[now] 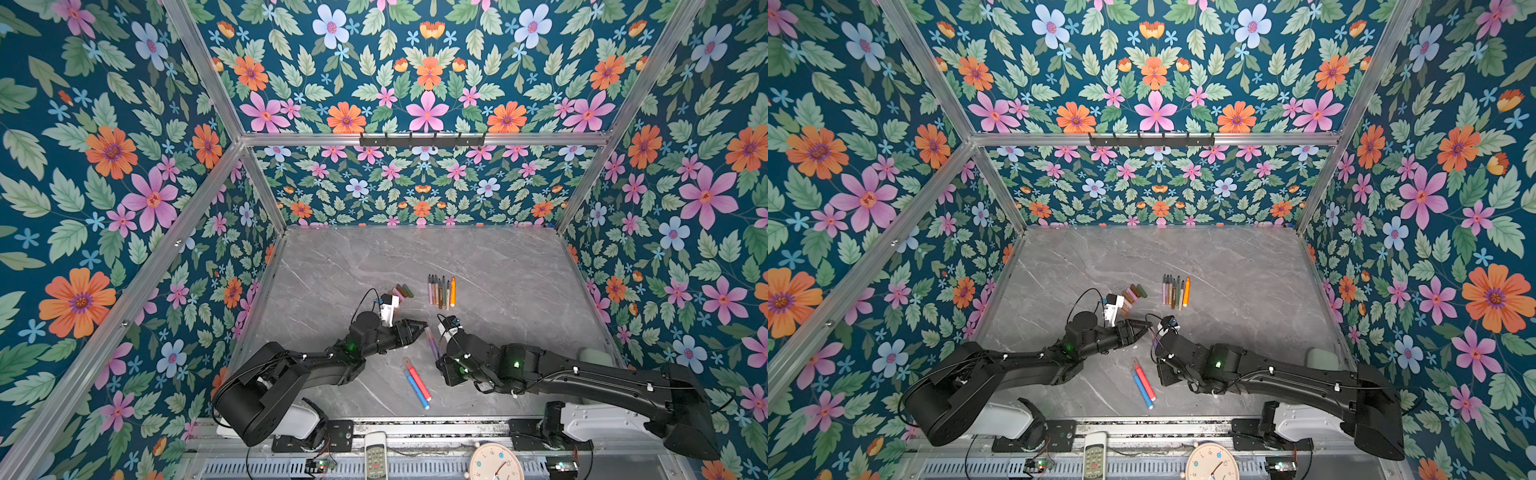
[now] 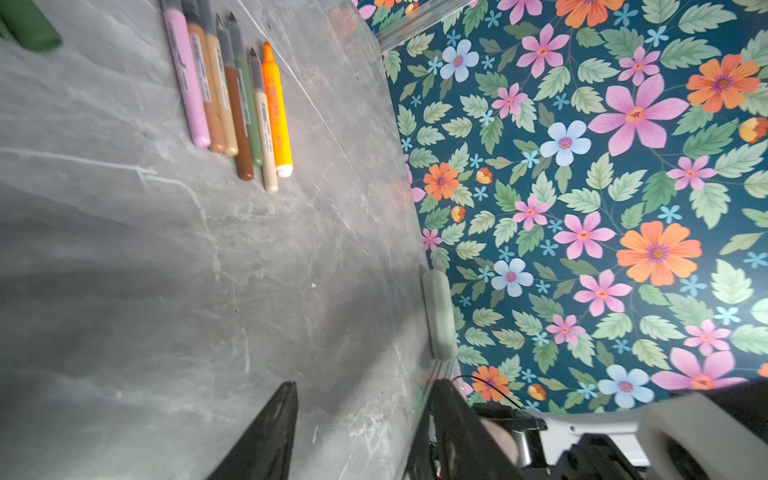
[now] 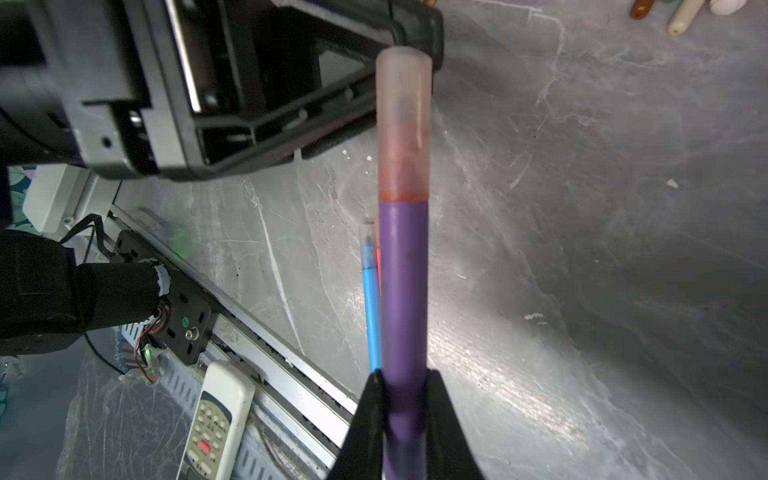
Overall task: Open the pen caps
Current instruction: 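Lift the purple marker toward the left gripper while the left reaches to meet it, then close the left gripper on the purple marker's cap while the right holds the body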
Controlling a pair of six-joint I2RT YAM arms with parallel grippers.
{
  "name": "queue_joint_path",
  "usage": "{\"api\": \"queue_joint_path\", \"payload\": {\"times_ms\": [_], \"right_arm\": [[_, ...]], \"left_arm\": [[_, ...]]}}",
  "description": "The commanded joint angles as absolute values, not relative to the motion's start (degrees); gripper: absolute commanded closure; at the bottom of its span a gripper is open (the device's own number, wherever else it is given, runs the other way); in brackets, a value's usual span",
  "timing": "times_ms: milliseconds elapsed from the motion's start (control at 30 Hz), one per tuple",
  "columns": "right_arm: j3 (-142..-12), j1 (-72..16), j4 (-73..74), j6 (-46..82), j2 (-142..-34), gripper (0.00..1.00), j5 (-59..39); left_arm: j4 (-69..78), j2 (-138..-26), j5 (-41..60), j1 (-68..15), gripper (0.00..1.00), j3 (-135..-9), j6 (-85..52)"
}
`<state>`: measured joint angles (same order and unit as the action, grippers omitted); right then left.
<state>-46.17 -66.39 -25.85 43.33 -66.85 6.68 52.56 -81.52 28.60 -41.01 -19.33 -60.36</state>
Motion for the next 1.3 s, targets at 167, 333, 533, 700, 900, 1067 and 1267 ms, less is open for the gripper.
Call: {"api": "queue_joint_path", "payload": {"times_ms": [167,333,533,700,900,1067,1267], "right_arm": [[-46.15,-64.95,-25.93,41.87,-65.83,0.91,6.83],[-45.36,-64.86,-25.75,41.88,-65.52,0.91,6.06],[-44.69,-64.78,-26.00,42.46,-64.62,0.91,6.50],[-44.38,-64.78,-25.85,42.97,-64.78,0.91,6.00],[-44.54,-64.80,-25.58,42.92,-65.09,0.91,5.87],[-44.91,-64.28,-25.92,42.45,-65.15,0.91,6.05],[-44.30,-64.11,-25.40,42.29,-64.60,0.92,5.71]], "left_arm": [[62.42,-82.34,30.34,-42.77,0.45,-20.09,-69.92],[67.15,-83.83,29.78,-43.65,0.45,-19.70,-73.20],[70.66,-84.73,28.82,-44.36,0.46,-19.25,-75.14],[69.28,-83.73,28.91,-44.48,0.46,-19.85,-74.50],[56.27,-82.55,29.35,-46.27,0.46,-24.50,-68.64],[45.86,-80.99,26.84,-47.58,0.63,-26.68,-63.63],[44.23,-80.07,27.03,-47.81,0.66,-26.99,-62.87]]}}
